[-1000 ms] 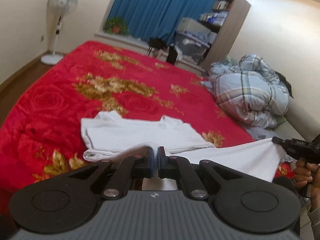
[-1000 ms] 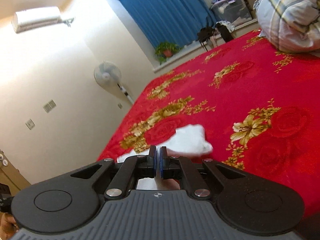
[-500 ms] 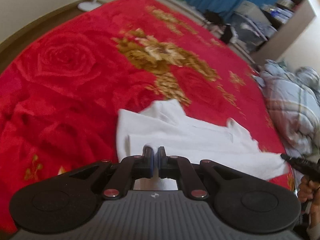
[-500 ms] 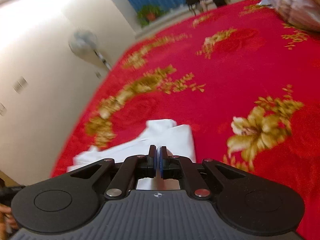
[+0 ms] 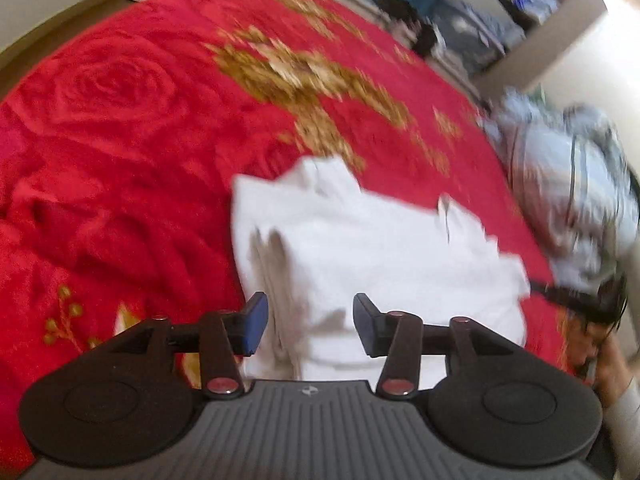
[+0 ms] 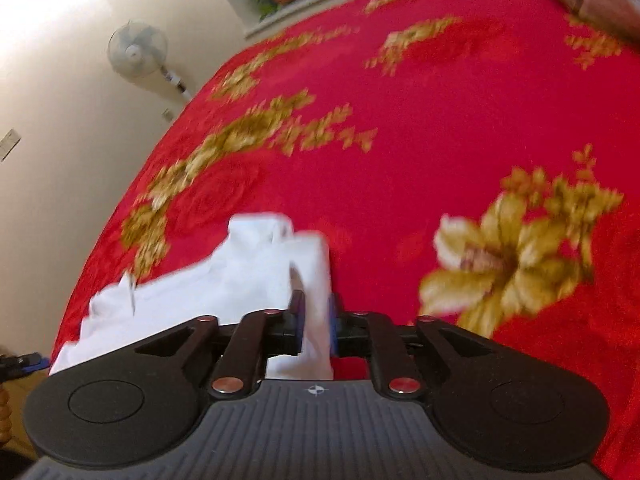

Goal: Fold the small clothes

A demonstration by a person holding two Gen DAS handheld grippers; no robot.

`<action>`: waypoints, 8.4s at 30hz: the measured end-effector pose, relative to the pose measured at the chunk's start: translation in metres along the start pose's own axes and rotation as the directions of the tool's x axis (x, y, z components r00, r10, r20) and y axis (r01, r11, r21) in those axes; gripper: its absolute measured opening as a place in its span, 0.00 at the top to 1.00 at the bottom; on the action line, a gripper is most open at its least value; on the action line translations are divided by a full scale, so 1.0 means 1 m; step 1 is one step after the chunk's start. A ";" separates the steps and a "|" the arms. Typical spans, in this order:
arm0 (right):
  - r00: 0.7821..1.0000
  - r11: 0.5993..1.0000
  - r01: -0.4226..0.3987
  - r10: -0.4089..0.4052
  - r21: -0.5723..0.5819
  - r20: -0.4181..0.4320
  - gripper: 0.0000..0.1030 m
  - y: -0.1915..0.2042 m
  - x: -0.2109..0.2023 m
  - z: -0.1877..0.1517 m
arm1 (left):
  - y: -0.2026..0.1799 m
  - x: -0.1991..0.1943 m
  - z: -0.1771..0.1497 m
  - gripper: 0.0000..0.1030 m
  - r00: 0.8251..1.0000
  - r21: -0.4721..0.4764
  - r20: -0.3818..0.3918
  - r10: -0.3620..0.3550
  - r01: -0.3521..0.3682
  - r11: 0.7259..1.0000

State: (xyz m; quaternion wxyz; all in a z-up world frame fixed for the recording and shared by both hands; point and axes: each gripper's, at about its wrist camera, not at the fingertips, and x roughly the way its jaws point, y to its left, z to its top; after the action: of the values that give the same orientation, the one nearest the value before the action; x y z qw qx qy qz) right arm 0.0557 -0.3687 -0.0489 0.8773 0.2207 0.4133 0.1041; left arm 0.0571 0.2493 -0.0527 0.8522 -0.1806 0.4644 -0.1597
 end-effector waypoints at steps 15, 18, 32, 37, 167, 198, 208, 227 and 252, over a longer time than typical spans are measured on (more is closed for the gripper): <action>0.995 0.991 0.010 -0.022 -0.134 -0.092 0.80 0.021 0.017 0.004 | -0.021 0.030 0.026 0.93 0.999 0.059 -0.021 0.047 -0.046 0.997; 0.997 0.986 -0.051 0.040 -0.156 -0.068 0.92 0.030 0.017 0.011 | -0.014 0.017 0.042 0.93 0.997 -0.010 0.071 0.005 -0.005 1.000; 0.981 0.994 -0.013 -0.009 0.111 0.193 0.77 0.010 0.008 0.059 | 0.009 0.012 0.066 0.54 0.976 -0.152 0.191 0.103 -0.074 0.986; 0.998 0.995 0.058 -0.056 -0.084 0.029 0.69 0.008 0.014 0.054 | 0.011 0.038 0.060 0.51 0.983 -0.054 0.068 0.171 -0.168 0.984; 0.980 0.975 0.145 -0.118 -0.166 0.163 0.79 0.080 -0.025 -0.017 | -0.015 0.041 -0.082 0.36 0.974 -0.255 0.026 0.226 -0.212 0.943; 0.975 0.981 0.160 -0.140 -0.108 0.172 0.79 0.065 -0.035 -0.009 | -0.094 0.001 -0.061 0.92 0.938 -0.207 0.255 0.233 -0.182 0.961; 0.967 0.982 0.172 -0.154 -0.076 0.202 0.79 0.051 -0.045 -0.003 | -0.303 0.068 -0.008 0.93 0.960 0.142 0.270 -0.073 0.035 0.989; 0.983 0.982 0.184 -0.184 0.050 0.001 0.72 0.007 -0.011 -0.020 | -0.256 0.167 -0.085 0.69 0.997 0.258 -0.073 0.023 -0.003 0.966; 0.972 0.973 0.220 -0.212 0.071 -0.102 0.65 -0.004 0.015 -0.040 | -0.197 0.222 0.011 0.66 0.998 -0.070 0.018 -0.064 0.066 0.995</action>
State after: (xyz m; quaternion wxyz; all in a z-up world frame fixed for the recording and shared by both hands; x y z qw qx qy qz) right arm 0.0338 -0.3545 -0.0834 0.8532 0.2050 0.4797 0.0012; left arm 0.1610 -0.0212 -0.1202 0.8433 -0.2267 0.4570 -0.1694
